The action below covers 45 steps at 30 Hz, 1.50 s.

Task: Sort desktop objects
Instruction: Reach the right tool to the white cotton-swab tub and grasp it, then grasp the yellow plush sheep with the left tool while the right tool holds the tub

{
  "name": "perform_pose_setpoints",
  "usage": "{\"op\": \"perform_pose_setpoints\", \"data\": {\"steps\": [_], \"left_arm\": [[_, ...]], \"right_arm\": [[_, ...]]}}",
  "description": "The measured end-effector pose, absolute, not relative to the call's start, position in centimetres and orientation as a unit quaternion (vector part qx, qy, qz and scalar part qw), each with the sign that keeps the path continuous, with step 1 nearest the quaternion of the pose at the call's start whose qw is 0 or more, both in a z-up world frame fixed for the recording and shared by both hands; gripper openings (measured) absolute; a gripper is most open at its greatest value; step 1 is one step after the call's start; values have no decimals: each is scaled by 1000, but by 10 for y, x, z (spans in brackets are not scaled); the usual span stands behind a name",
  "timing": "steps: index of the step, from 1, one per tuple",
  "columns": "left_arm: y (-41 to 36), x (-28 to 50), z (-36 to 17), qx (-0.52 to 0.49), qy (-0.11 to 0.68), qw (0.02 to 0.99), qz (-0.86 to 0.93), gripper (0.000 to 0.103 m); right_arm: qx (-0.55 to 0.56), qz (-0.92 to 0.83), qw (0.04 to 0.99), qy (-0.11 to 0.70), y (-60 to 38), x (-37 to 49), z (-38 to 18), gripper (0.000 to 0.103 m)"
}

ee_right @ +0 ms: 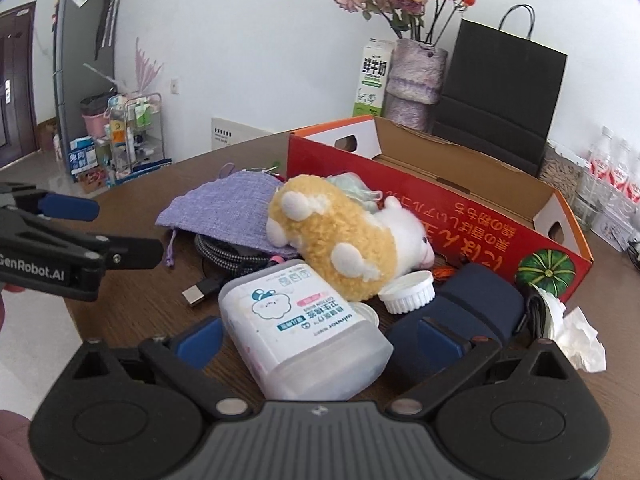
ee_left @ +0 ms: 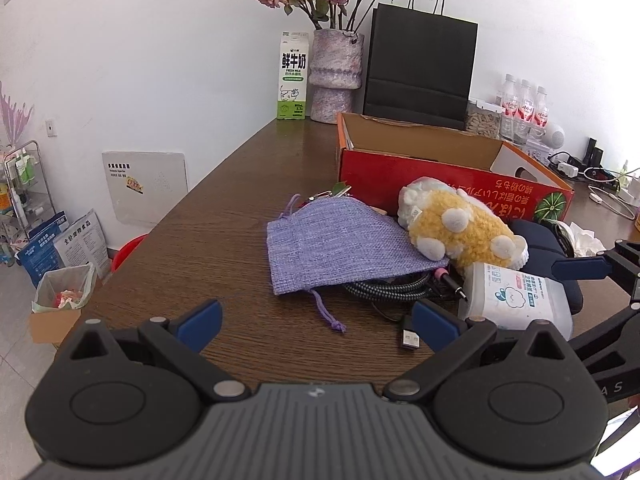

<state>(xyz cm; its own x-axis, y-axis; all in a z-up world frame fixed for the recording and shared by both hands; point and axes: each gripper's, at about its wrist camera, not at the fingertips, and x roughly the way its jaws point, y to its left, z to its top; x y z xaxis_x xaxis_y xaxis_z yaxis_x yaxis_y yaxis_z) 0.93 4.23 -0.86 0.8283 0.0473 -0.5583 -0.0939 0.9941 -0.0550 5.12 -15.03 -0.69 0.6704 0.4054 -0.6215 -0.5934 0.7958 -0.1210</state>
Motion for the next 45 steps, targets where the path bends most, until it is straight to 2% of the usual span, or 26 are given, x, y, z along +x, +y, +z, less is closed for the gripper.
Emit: {"op": "perform_pose_setpoints", "data": {"steps": [3,8,10,11,29,45], "left_arm": [[47,10,-9,-43,292,954,42,103],[51,10,-11,-49,297,953,43,103],[51,10,-12,-49,299,952,42,103],[52,10,-13,-50,299,952,42,103],[35,17,-7,-37,297,954,23,103],[-37,61,4,35,273,960,-43,103]], "right_arm": [[-169,301,887,305,-145,57,-8,87],[-184,316,877,312,-139,57,-11,80],[-182,326,870,322,-139,58,-14,73],[-178,333,866,327,-140,58,-15,66],[-91,293,911,276,-183,39,11,65],[-29,189,951,244,-260,57,22,65]]}}
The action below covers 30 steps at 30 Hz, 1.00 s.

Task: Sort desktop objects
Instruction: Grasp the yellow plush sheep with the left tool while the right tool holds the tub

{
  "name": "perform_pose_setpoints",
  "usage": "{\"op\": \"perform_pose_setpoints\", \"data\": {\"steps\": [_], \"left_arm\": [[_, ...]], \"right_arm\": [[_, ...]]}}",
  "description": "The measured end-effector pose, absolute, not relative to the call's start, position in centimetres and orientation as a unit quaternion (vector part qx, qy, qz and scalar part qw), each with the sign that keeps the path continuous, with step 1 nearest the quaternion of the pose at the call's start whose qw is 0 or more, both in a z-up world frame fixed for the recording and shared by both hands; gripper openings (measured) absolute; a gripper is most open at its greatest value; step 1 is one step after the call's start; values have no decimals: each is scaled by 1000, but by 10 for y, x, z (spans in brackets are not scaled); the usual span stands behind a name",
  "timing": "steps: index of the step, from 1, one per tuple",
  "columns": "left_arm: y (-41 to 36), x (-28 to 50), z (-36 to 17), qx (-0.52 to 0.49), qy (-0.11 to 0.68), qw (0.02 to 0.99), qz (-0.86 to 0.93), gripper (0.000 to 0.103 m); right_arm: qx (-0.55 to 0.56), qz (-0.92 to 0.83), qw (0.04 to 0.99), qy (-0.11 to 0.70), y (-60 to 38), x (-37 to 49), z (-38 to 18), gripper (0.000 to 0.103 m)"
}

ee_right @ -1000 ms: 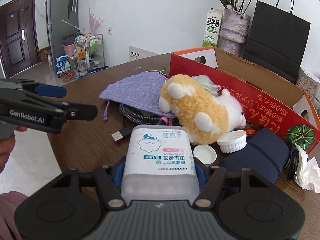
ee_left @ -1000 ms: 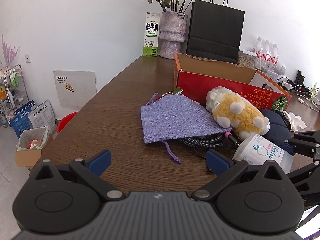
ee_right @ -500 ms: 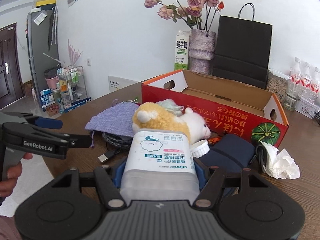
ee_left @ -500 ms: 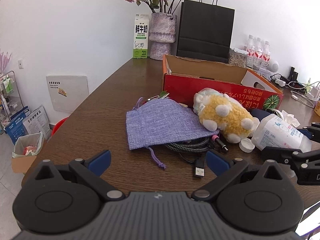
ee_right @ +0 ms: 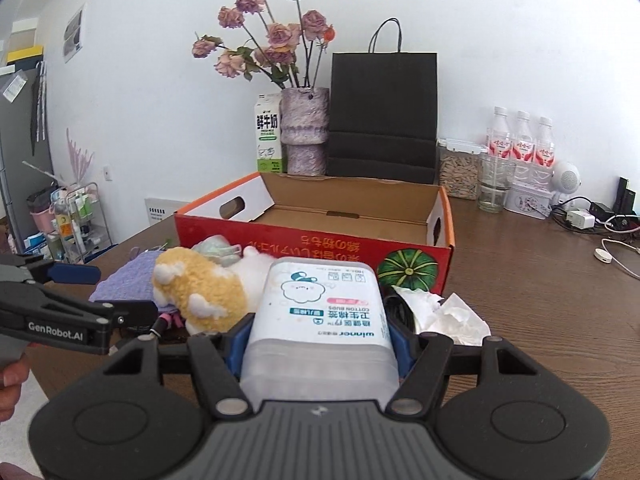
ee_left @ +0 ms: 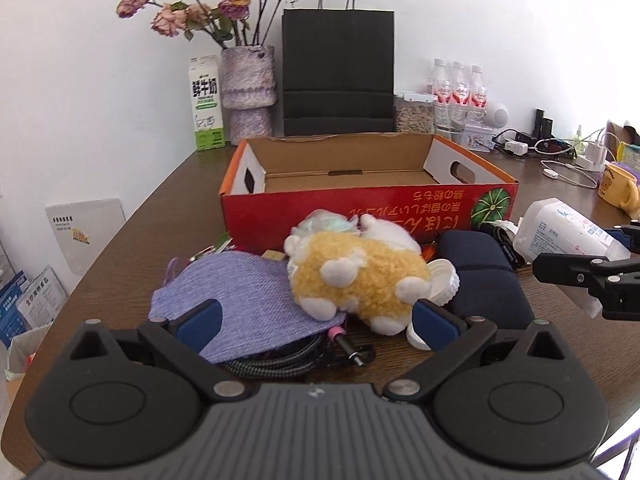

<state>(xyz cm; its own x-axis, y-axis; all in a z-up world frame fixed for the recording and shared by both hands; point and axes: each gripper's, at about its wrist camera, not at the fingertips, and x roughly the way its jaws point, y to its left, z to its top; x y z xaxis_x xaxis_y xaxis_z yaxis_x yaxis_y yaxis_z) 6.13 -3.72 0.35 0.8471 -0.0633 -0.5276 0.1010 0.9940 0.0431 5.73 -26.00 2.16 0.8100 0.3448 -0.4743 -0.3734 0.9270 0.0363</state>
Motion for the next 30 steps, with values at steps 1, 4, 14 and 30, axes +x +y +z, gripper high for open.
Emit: {"op": "perform_pose_setpoints", "data": {"steps": [1,4,14,30], "left_arm": [[-44,65,3,44,271,960,-44,103],[-60,76,0,73,275,958,-42,103],[-80,97,-11,104,289,951,-37,103],[-79,121,-24,77,313,946,-27,100]], "right_arm": [[-25,185,952,243,-263,59,21,65],[-16,181,953,244,-271,63,18,65],[1,193,949,249,-282,79,9,65],[19,209,944,255,-285,90,3,65]]}}
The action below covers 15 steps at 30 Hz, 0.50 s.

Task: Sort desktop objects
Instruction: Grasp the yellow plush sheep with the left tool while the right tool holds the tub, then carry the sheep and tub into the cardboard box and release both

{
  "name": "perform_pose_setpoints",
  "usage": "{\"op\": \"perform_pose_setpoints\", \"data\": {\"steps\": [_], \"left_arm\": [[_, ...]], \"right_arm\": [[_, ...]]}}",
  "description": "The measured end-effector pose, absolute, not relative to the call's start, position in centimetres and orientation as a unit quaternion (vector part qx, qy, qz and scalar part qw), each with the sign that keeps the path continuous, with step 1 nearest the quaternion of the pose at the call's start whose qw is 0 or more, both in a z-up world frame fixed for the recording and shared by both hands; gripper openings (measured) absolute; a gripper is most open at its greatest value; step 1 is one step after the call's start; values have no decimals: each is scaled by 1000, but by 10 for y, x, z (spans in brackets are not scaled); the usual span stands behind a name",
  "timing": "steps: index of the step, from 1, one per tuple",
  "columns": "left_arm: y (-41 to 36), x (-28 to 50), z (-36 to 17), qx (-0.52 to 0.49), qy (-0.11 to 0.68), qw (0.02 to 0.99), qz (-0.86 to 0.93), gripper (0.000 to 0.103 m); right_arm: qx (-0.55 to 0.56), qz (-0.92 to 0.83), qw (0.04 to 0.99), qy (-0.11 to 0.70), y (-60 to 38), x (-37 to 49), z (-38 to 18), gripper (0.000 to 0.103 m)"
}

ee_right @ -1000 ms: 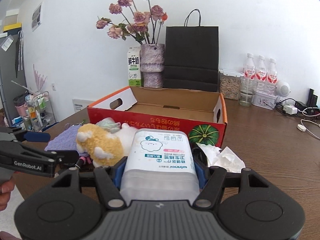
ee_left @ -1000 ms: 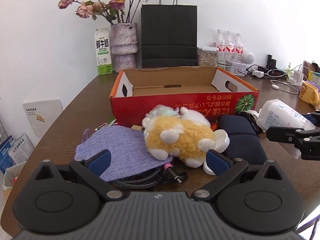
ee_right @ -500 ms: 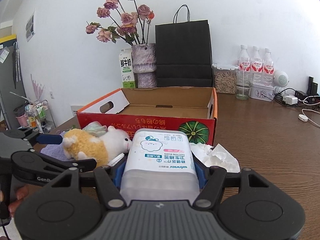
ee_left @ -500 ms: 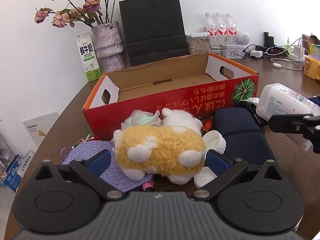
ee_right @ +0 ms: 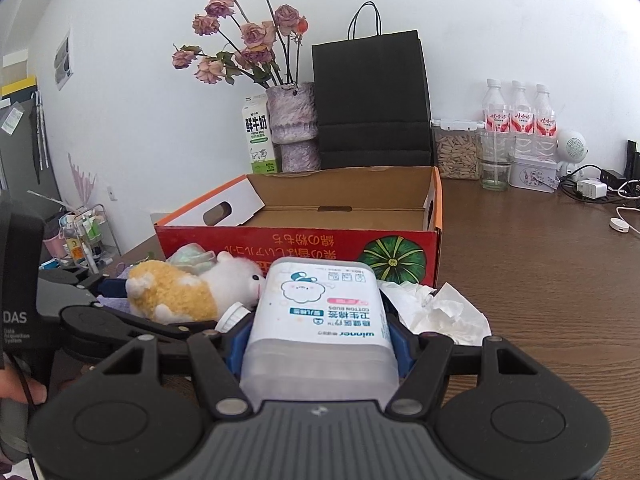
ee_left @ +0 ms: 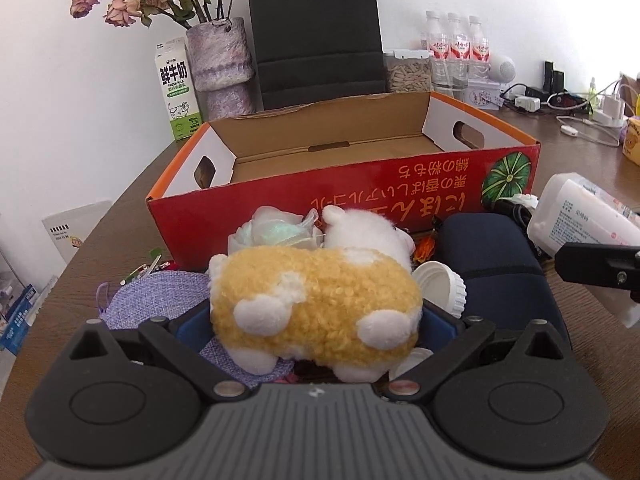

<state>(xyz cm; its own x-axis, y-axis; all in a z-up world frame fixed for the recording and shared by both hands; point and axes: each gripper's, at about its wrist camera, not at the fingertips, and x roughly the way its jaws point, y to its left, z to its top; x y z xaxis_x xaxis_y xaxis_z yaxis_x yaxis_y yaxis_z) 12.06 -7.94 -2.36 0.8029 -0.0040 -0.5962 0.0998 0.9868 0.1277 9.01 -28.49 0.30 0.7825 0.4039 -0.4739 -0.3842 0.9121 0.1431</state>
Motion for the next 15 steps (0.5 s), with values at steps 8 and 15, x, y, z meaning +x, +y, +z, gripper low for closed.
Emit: {"op": "perform_pose_setpoints", "data": {"steps": [8,15], "left_arm": [[-78,105,-19,77,283,955,-31,94],[-72,86,-3,68,244,967,-39,94]], "right_arm": [[19,204,944,257,-284,89,2,65],[17,201,946,252,-282,88,6,65]]}}
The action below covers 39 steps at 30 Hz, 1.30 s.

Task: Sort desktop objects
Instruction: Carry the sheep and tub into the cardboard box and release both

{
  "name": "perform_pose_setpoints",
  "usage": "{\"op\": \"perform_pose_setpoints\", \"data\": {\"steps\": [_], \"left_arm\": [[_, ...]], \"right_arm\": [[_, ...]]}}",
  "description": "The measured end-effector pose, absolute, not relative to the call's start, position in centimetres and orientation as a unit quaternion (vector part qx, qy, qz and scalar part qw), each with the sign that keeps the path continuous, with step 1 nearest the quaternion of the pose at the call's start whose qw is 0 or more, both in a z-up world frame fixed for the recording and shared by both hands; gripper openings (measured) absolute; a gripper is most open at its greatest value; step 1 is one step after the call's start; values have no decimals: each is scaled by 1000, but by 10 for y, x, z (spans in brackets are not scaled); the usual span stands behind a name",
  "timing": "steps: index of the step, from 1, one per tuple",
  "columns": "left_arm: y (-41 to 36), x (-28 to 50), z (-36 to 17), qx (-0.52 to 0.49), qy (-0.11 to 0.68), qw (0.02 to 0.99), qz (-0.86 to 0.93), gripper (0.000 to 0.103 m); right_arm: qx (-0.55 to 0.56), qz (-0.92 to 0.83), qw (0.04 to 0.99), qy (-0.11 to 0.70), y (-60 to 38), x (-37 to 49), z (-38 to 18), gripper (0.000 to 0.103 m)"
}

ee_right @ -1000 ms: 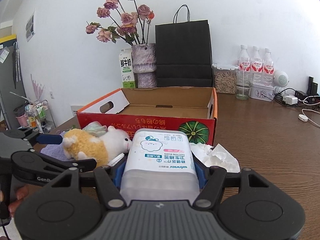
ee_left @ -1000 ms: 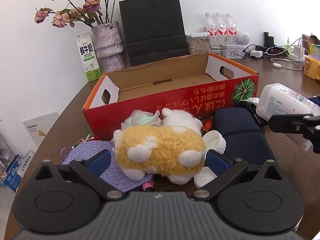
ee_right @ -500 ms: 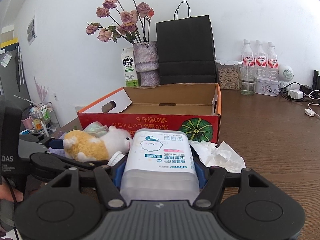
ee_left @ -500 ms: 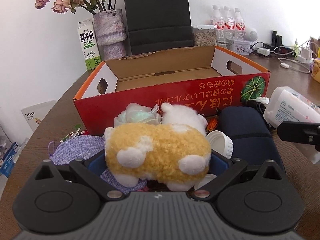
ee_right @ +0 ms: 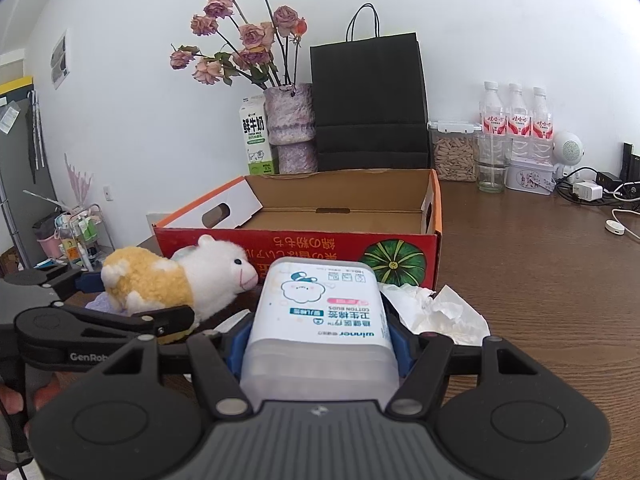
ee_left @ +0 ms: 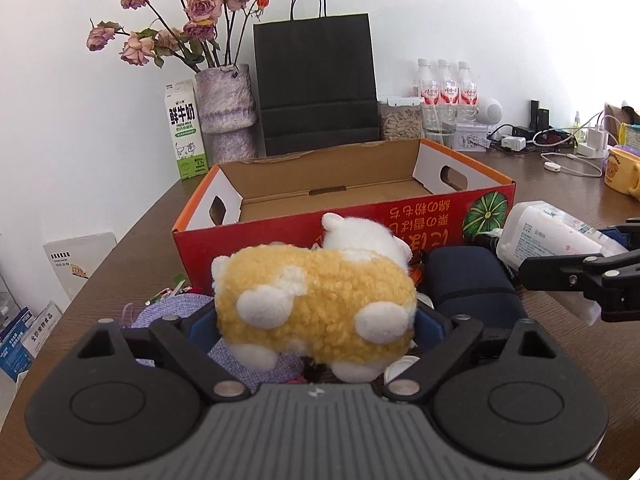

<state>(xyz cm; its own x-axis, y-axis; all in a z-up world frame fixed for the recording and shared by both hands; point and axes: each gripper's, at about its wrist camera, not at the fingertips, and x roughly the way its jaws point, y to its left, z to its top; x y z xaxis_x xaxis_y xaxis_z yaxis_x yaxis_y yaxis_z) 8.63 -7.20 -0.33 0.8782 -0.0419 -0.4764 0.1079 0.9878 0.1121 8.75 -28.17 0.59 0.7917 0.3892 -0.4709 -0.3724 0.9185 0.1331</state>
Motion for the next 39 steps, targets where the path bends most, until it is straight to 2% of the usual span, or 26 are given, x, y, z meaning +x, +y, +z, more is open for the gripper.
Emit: {"op": "perform_pose_setpoints", "data": {"steps": [8,17,25,30,33,39], "left_arm": [[-61,90,40,36,176,983,-39,94],[-49,136,80,-28,127,991,-24,94],[-32,216,78,-68,171,983,-2,94],[-33,263,58,-61,195,978,25,94],[-32,278,34,-51,237,970,26,94],[-38,276,24,-26,244,969,27,94]], "right_arm": [[18,197,957,210,-271,95,32,65],[36,174,971,159,-246,149,67,65],[12,115,981,158,-221,224,69,65],[17,92,977,193,-220,269,44,65],[6,94,971,219,-222,276,22,65],[-9,92,968,233,-216,279,9,65]]}}
